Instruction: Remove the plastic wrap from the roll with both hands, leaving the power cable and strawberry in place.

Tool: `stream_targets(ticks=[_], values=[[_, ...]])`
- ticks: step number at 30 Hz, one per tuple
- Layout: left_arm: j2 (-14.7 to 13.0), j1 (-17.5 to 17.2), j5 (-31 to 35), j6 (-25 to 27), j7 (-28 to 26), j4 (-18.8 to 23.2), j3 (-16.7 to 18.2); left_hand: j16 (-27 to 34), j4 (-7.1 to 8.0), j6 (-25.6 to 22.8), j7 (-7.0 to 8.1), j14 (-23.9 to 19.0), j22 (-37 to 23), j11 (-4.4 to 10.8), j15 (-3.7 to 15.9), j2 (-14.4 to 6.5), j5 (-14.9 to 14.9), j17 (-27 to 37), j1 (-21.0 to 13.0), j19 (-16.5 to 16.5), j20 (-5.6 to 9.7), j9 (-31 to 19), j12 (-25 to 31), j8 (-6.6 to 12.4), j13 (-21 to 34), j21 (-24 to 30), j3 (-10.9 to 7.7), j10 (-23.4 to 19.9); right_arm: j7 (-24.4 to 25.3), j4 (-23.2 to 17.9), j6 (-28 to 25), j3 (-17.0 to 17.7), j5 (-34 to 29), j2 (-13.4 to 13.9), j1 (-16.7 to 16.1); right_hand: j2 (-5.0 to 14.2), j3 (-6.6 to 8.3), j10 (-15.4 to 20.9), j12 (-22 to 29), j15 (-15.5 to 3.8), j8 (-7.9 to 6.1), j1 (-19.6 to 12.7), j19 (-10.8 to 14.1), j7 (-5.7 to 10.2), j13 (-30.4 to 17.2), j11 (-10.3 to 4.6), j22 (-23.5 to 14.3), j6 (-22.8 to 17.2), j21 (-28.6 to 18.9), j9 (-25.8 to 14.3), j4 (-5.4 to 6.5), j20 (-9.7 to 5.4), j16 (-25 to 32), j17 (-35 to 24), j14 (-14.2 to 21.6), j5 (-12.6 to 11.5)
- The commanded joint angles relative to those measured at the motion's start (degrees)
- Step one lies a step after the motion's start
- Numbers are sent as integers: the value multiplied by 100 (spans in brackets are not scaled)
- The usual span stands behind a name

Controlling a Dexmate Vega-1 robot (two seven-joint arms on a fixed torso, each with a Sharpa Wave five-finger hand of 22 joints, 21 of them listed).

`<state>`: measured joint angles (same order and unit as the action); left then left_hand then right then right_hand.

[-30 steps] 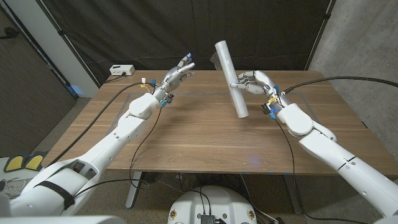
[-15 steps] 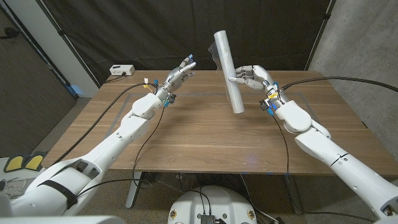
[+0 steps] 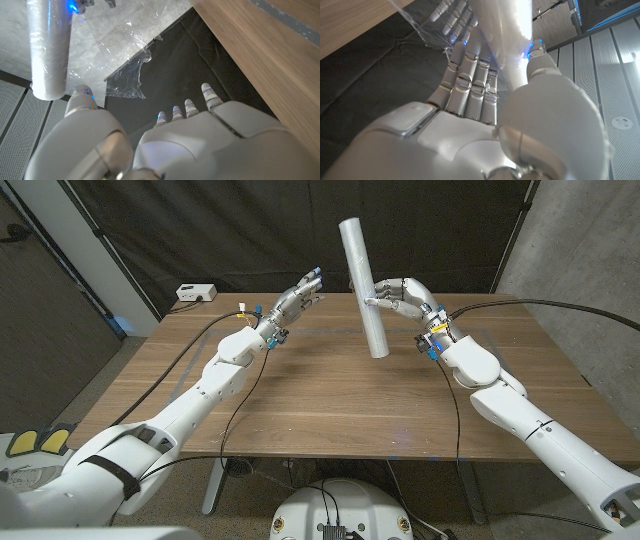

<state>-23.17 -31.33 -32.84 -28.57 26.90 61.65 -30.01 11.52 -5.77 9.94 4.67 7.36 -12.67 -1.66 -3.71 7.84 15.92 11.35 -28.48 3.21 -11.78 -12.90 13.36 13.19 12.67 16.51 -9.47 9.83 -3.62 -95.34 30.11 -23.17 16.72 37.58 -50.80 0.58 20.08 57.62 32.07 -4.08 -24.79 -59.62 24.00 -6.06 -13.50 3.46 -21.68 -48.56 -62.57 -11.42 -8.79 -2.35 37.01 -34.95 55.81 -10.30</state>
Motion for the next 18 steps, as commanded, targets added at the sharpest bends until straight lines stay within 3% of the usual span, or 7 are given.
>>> stream_targets(ticks=[1,9,12,18], values=[[475,562,-432,-421,1277,-1116,0,45,-21,1700,-52,-26,-17,-120,-107,117,85,6,-17,-10,-39,-20,49,71,27,15,98,503,-715,235,88,-201,473,-28,276,647,141,1004,611,-834,-524,-631,-10,646,-1604,-855,-20,-664,-94,-840,-60,-166,62,-49,364,-19],[761,1022,-581,-674,2260,-1941,-1,37,-44,1666,-167,-39,-13,-210,-124,183,129,-5,-17,-25,-41,-26,64,80,28,15,191,454,-1039,345,126,-259,708,-43,381,640,161,1007,639,-835,-532,-636,-7,630,-1666,-868,-31,-654,-198,-871,-64,-169,78,-93,368,-26],[951,1211,-700,-801,2661,-2372,61,66,-68,1529,-247,-145,-8,-245,-102,223,186,-16,-19,-60,-40,-27,140,125,26,22,295,237,-1112,349,125,-265,762,-38,397,641,168,1005,647,-835,-537,-634,-19,630,-1684,-860,-33,-657,-222,-880,-63,-175,79,-102,370,-28],[1455,1841,-954,-931,3742,-3720,284,133,-122,1237,-376,-435,5,-271,-25,243,308,-38,-47,-231,-36,-19,263,208,13,70,514,-176,-1215,383,158,-266,857,-55,418,631,184,991,658,-836,-541,-630,-42,633,-1723,-848,-35,-650,-277,-899,-64,-170,71,-116,363,-31]])
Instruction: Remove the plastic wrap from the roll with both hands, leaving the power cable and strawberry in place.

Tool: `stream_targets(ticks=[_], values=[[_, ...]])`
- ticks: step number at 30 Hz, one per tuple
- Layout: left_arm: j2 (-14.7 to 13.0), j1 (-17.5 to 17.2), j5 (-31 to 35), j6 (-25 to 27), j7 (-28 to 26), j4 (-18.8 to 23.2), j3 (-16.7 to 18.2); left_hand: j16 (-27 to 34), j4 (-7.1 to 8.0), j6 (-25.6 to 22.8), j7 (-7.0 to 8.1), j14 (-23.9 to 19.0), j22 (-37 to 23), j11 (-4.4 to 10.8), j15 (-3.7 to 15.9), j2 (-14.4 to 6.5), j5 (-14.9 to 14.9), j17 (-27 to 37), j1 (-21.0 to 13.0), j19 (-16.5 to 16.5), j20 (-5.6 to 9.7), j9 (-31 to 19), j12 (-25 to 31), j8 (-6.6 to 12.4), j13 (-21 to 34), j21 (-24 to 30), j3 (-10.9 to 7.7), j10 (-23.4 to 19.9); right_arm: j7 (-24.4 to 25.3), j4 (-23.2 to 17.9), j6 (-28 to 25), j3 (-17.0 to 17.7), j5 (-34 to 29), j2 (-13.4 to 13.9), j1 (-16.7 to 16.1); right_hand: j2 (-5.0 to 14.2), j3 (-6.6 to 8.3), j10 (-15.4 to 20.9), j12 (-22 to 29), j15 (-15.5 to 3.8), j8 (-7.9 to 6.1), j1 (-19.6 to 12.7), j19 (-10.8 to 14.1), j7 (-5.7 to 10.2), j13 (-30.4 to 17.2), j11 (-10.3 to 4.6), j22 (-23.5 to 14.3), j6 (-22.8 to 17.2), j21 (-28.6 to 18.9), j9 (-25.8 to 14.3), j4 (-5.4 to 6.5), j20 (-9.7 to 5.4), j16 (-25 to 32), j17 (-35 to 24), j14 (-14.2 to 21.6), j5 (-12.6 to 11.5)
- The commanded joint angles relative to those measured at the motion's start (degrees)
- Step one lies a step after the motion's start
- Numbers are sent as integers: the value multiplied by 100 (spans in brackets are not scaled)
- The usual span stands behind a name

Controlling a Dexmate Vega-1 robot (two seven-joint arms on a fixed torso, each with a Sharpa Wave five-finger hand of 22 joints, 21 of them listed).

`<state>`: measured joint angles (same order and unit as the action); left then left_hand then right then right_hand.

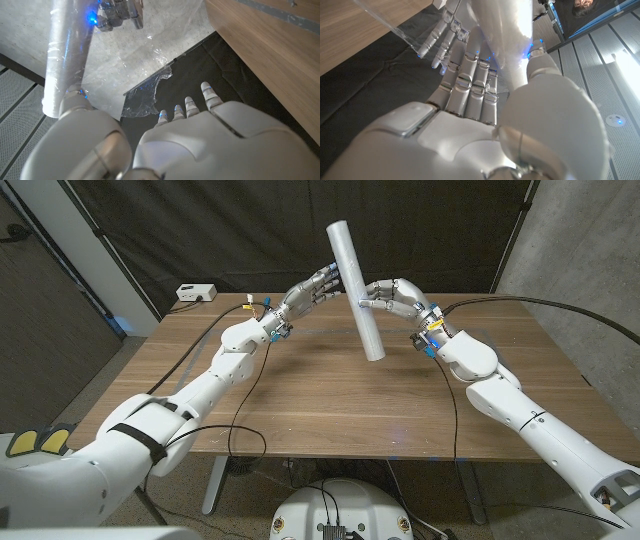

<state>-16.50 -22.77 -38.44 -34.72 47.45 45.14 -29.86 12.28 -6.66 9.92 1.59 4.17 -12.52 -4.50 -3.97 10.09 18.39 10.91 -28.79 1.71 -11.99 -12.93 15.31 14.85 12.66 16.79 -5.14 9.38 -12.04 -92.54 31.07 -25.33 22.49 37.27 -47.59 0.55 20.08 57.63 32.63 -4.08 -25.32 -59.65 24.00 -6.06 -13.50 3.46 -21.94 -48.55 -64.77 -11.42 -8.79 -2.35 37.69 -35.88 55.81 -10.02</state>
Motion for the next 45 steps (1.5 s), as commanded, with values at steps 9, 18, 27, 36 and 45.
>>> stream_targets(ticks=[9,18,27,36,45], values=[[965,1229,-277,83,1961,-2470,520,66,-100,997,-183,-305,23,165,64,21,168,-20,-101,-177,-12,4,145,97,-35,46,269,-506,-499,145,110,-39,375,-27,114,628,206,985,624,-835,-490,-614,-74,638,-1781,-848,-8,-650,-138,-915,-59,-174,-5,-49,355,-63],[1062,1287,-118,546,1910,-2520,686,70,-164,510,-383,-577,62,365,168,-15,304,-42,-270,-297,-11,33,244,225,-111,40,509,-1104,-615,170,174,-30,441,-21,132,623,226,971,619,-834,-489,-599,-113,630,-1802,-851,-3,-650,-215,-924,-54,-174,-7,-81,351,-67],[1095,1416,256,917,1761,-2536,629,77,-163,87,-427,-804,77,626,238,-31,396,-47,-362,-428,-10,58,295,326,-150,49,715,-1575,-616,190,174,-19,449,-31,125,615,249,963,614,-826,-484,-576,-151,636,-1819,-848,10,-653,-290,-929,-48,-178,-16,-107,348,-70],[1124,1502,487,1209,1733,-2543,627,118,-120,-112,-480,-1097,86,556,287,-38,456,-48,-338,-527,-11,71,341,345,-168,52,915,-1989,-596,232,153,-15,453,-54,137,603,278,962,605,-829,-481,-566,-178,635,-1823,-848,28,-652,-353,-934,-52,-178,-31,-123,349,-72],[1136,1466,510,1075,1811,-2538,722,124,-79,-1121,-316,-1473,94,949,458,-149,534,-53,-424,-730,-11,102,405,605,-189,52,1256,-2976,-640,234,-183,-27,871,-130,109,595,307,969,594,-831,-469,-552,-197,638,-1822,-858,54,-653,-419,-929,-52,-185,-41,-146,352,-75]])
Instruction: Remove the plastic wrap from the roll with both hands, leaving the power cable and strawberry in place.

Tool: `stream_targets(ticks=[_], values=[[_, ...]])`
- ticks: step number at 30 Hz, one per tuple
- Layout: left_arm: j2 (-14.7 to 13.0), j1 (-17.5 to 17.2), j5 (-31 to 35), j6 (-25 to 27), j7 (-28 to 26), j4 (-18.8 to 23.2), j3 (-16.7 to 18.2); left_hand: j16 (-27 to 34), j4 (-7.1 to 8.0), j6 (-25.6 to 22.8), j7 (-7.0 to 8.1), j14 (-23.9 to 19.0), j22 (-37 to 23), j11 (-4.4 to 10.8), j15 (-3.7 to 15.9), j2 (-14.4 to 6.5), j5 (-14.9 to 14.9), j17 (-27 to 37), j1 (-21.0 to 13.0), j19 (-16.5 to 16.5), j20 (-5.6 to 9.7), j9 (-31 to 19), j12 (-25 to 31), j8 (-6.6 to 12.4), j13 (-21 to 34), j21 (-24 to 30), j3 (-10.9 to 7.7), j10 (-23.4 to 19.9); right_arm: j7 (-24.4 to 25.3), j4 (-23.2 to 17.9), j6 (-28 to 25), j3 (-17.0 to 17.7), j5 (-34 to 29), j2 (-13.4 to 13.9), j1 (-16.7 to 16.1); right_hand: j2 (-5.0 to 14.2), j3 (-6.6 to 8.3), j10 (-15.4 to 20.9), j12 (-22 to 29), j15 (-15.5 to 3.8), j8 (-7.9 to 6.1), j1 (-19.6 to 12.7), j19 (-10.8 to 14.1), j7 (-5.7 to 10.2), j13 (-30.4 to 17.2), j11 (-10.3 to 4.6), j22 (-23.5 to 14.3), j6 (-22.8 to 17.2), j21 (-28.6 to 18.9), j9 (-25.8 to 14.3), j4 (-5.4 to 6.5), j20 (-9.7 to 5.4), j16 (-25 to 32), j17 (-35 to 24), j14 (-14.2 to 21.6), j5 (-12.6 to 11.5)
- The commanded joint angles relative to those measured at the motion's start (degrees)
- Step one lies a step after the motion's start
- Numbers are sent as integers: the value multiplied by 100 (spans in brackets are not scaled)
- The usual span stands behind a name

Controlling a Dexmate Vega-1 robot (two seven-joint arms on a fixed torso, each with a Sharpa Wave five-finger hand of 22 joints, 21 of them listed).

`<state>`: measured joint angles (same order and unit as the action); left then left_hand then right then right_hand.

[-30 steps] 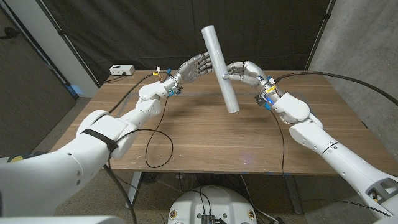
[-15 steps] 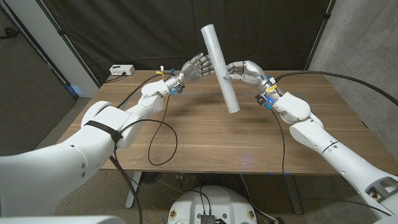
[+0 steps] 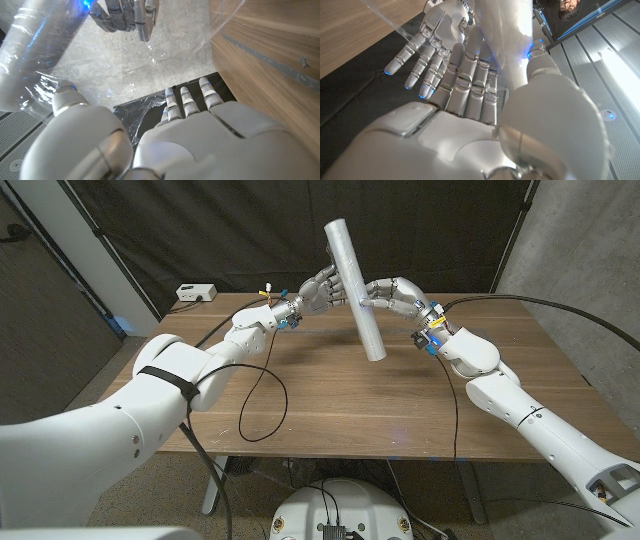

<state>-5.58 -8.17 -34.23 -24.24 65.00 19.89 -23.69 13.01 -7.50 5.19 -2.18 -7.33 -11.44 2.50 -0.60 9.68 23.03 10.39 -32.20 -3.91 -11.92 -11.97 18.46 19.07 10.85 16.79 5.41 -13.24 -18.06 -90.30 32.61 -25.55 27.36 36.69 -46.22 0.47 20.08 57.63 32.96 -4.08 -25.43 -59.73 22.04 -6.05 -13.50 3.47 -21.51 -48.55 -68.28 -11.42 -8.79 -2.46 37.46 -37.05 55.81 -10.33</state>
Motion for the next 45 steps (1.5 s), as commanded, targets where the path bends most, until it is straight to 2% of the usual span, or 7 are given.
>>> stream_targets(ticks=[1,7,14,24,31,37,45], values=[[46,-2,85,3,71,-12,119,77,4,-761,47,-432,-13,234,145,-127,75,-2,-116,-183,-17,12,101,207,-10,49,221,-837,-78,26,-382,-12,462,-83,-25,603,312,967,562,-831,-457,-542,3,634,-1826,-855,15,-651,-76,-930,-52,-179,-22,-28,351,-44],[54,36,138,55,321,-12,94,113,-21,-935,-90,-766,-25,-19,200,-285,70,-13,-368,-509,-4,38,18,183,-23,152,222,-1016,-268,99,-597,-10,883,-165,-29,593,335,977,558,-832,-454,-528,8,639,-1828,-863,42,-640,-122,-941,-52,-180,-31,-38,370,-48],[123,13,56,-51,493,-8,191,163,38,-2130,316,-1427,-73,427,653,-801,-104,23,-852,-858,50,27,49,446,13,273,126,-1933,-306,50,-1020,80,1499,-264,-160,581,363,981,557,-844,-444,-522,34,639,-1844,-876,76,-647,-186,-933,-60,-195,-27,-63,398,-55],[192,-133,-211,-348,536,38,392,492,165,-4497,252,-3722,-479,495,1197,-2019,-642,55,-1597,-1987,1032,60,120,1003,22,1204,-381,-3829,-169,-6,-1592,278,2337,-528,-389,562,408,987,536,-854,-430,-482,78,689,-1846,-905,150,-651,-290,-931,-52,-221,-49,-95,412,-78],[164,-324,-408,-702,435,209,419,695,429,-4667,209,-4632,-673,589,1308,-2066,-833,182,-1668,-2430,1250,-6,214,995,169,1709,-802,-4480,-131,79,-1669,370,2488,-666,-429,561,436,969,510,-872,-418,-433,93,749,-1842,-933,206,-601,-346,-949,-34,-226,-80,-104,425,-95],[-203,-1072,-417,-579,-606,1690,240,1025,547,-4877,241,-5807,-785,599,1324,-2035,-1008,389,-1783,-2962,1409,-184,453,1154,474,2252,-1127,-4912,48,85,-1803,444,2621,-766,-513,560,459,948,494,-877,-409,-408,97,773,-1853,-944,254,-590,-391,-945,-32,-230,-99,-122,427,-106],[-687,-1559,-350,-88,-1822,2931,-87,1425,799,-5619,42,-6557,-901,537,1300,-2172,-1140,789,-2164,-3191,1563,-479,808,1583,904,2837,-2088,-5629,-155,161,-1965,449,2739,-777,-501,564,510,810,381,-859,-355,-297,114,842,-1797,-894,370,-498,-458,-907,7,-237,-246,-49,370,-121]])
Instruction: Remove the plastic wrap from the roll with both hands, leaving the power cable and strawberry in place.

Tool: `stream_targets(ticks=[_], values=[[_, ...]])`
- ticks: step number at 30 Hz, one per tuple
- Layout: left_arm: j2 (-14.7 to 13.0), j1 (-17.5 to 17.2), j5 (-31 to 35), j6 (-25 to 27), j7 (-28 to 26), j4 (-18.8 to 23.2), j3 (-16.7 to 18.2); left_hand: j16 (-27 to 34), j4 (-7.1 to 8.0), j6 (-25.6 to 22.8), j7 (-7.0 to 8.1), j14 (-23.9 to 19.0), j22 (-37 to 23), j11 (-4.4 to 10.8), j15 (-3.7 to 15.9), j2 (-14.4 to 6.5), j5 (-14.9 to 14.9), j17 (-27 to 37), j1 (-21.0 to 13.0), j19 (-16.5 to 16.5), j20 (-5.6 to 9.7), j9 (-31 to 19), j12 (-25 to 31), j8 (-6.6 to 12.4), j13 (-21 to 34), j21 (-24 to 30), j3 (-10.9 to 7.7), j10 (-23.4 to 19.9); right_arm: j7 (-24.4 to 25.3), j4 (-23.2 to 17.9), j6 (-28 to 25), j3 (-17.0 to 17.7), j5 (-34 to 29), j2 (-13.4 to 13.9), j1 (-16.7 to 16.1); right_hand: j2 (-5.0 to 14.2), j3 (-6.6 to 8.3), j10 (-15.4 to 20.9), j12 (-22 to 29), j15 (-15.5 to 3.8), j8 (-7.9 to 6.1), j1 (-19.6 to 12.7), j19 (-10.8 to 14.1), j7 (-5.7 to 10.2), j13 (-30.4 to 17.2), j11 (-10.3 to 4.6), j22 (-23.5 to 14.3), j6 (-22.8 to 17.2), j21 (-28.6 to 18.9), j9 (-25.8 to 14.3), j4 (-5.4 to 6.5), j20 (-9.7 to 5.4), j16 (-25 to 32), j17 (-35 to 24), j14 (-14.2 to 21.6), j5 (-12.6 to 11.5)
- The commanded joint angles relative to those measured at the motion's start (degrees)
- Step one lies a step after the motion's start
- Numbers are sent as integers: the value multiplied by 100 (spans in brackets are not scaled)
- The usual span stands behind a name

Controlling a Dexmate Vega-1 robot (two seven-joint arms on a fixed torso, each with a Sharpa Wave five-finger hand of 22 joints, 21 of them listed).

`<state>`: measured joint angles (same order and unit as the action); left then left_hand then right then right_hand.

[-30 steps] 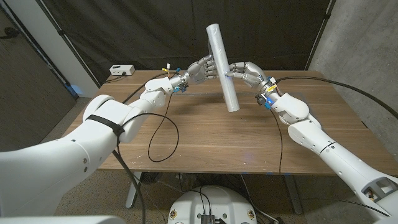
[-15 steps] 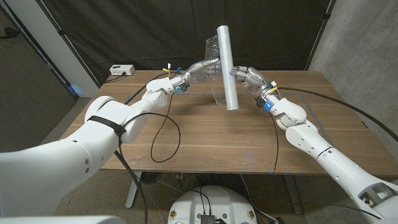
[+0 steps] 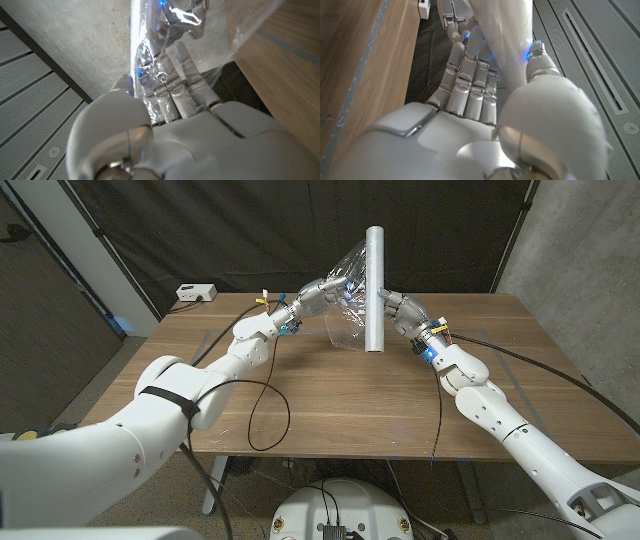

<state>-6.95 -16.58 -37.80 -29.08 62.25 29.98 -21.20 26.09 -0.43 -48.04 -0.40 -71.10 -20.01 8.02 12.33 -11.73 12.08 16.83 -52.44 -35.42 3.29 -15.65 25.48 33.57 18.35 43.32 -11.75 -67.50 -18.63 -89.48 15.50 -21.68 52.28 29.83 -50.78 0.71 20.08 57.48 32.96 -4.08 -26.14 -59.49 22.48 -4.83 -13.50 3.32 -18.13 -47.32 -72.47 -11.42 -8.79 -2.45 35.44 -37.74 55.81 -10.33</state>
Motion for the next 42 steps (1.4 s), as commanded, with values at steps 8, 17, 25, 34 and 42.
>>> stream_targets(ticks=[8,17,25,34,42], values=[[-628,-530,-88,382,-1457,1720,-558,146,159,-357,-141,-166,-70,-42,-11,-8,-91,236,-223,14,38,-189,139,183,257,294,-619,-231,-801,362,-387,-60,234,13,178,422,336,130,-202,-669,52,629,102,716,-1449,-601,546,0,-99,-714,370,0,-621,541,42,-102],[-588,-266,-71,233,-1221,1309,-728,225,231,-484,-167,-254,-90,-39,-23,41,-127,355,-291,70,50,-307,241,272,406,445,-890,-376,-1115,598,-402,-136,156,-24,327,314,246,-349,-542,-452,400,1241,-3,618,-1289,-444,785,460,27,-511,537,197,-994,894,-306,-133],[-594,-15,90,55,-970,991,-889,288,248,-606,-171,-332,-94,-52,-26,118,-138,441,-321,55,99,-390,340,339,527,574,-1036,-503,-1372,884,-489,-217,170,-126,479,139,1,-844,-850,-223,740,1933,-25,563,-1141,-245,810,972,131,-366,749,309,-1274,1139,-624,-101],[-558,98,134,-80,-812,804,-943,345,256,-739,-157,-401,-90,-64,-38,217,-148,525,-304,86,134,-457,424,394,665,695,-1117,-569,-1861,1169,-776,-285,347,-200,645,-137,-345,-2046,-1617,332,1401,2958,-228,439,-742,156,843,2053,641,-150,1023,857,-1897,1541,-1602,-54],[-656,12,173,-59,-873,1062,-968,383,240,-815,-182,-443,-92,-60,-43,279,-142,585,-296,188,145,-511,505,419,788,777,-1174,-623,-2297,1356,-979,-296,521,-290,729,-305,-615,-2802,-1986,688,1567,3625,-432,436,-508,381,848,2702,1127,-74,1234,1339,-2216,1735,-2092,35]])
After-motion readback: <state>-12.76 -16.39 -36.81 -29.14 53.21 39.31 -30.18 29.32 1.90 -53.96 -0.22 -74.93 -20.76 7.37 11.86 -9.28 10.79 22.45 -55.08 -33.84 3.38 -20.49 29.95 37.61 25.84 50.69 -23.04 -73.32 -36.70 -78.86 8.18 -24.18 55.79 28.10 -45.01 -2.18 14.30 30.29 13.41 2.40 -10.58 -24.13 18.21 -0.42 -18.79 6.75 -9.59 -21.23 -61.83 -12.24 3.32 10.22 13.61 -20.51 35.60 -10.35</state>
